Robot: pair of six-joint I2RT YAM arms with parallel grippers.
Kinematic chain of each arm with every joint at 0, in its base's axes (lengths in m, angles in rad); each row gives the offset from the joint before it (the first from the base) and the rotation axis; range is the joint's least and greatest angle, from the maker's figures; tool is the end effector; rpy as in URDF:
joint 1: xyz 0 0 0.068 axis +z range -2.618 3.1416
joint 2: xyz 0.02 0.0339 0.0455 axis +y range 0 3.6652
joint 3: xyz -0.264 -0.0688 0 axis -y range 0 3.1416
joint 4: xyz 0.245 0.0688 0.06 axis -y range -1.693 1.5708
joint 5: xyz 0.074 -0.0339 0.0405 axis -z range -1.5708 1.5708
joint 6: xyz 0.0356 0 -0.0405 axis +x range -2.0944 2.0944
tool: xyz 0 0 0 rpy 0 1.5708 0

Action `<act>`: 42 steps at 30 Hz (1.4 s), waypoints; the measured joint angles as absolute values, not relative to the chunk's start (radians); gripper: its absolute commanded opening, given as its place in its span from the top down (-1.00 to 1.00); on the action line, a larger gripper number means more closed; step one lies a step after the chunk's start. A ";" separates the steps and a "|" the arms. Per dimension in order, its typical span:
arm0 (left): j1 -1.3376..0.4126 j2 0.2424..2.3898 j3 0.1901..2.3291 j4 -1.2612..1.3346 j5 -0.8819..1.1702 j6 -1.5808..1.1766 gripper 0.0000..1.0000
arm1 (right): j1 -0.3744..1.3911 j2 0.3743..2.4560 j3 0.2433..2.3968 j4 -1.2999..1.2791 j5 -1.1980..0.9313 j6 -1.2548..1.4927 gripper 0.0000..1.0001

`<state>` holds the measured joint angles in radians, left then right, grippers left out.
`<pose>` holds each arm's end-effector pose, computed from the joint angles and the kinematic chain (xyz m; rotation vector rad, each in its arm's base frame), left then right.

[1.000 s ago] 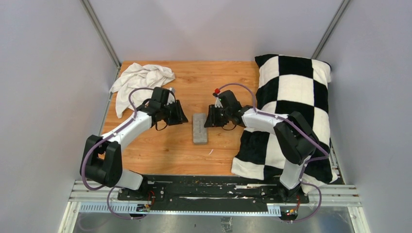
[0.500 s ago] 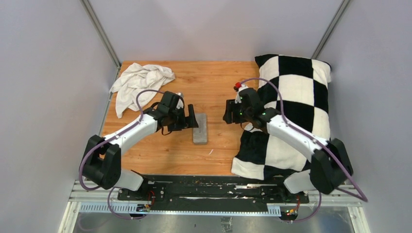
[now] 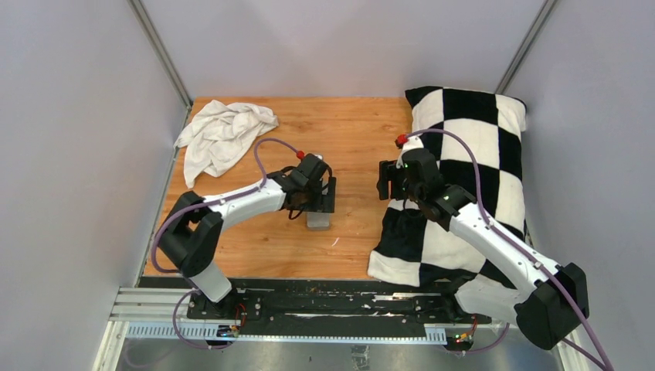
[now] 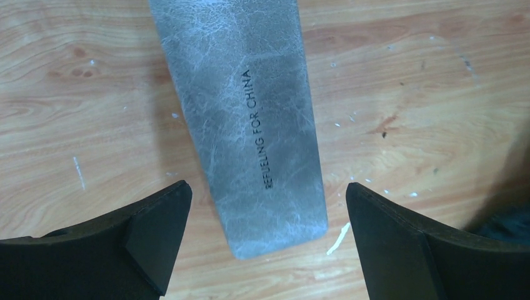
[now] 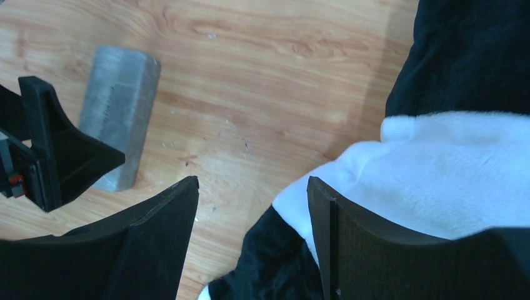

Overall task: Organize the sunglasses
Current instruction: Move the sunglasses case at the center of the board.

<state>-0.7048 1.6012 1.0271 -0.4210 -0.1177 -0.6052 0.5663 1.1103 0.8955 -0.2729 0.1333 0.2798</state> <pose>0.2509 -0.2079 0.2030 0.0839 2.5930 -0.3466 0.2147 0.1309 0.3052 -0.2137 2.0653 0.3861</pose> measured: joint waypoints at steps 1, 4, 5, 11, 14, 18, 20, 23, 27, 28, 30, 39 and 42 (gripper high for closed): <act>-0.711 1.626 1.035 -0.421 -0.128 -0.606 -0.99 | 0.566 1.114 0.888 -0.278 0.132 0.280 -0.40; -0.723 1.684 1.053 -0.418 -0.147 -0.614 -0.99 | 0.566 1.125 0.878 -0.293 0.129 0.280 -0.41; -0.726 1.701 1.056 -0.415 -0.152 -0.617 -0.99 | 0.566 1.125 0.877 -0.294 0.126 0.280 -0.41; -0.729 1.762 1.093 -0.423 -0.197 -0.630 -0.53 | 0.566 1.123 0.877 -0.295 0.122 0.273 -0.41; -0.729 1.786 1.127 -0.441 -0.231 -0.632 -0.28 | 0.566 1.119 0.877 -0.295 0.121 0.271 -0.41; -0.727 1.792 1.156 -0.480 -0.282 -0.614 -0.18 | 0.555 1.109 0.877 -0.302 0.120 0.271 -0.41; -0.719 1.792 1.171 -0.494 -0.291 -0.596 -0.19 | 0.544 1.105 0.877 -0.309 0.120 0.271 -0.41; -0.691 1.792 1.196 -0.503 -0.282 -0.543 -0.20 | 0.525 1.098 0.889 -0.348 0.122 0.270 -0.41; -0.615 1.824 1.264 -0.508 -0.250 -0.474 -0.21 | 0.511 1.073 0.925 -0.410 0.128 0.265 -0.41; -0.592 1.842 1.288 -0.507 -0.238 -0.460 -0.22 | 0.509 1.059 0.928 -0.420 0.130 0.264 -0.41; -0.556 1.876 1.331 -0.504 -0.221 -0.439 -0.23 | 0.506 1.028 0.928 -0.445 0.136 0.264 -0.41; -0.490 2.086 1.564 -0.536 -0.160 -0.376 -0.25 | 0.501 0.911 0.900 -0.525 0.155 0.272 -0.41; -0.489 2.125 1.618 -0.541 -0.138 -0.367 -0.67 | 0.501 0.883 0.899 -0.553 0.166 0.273 -0.41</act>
<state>-0.4892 2.1246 1.6180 -0.5407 -0.1383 -0.3668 0.5007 0.8829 0.8993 -0.5533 0.1658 0.2729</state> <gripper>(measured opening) 0.724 0.706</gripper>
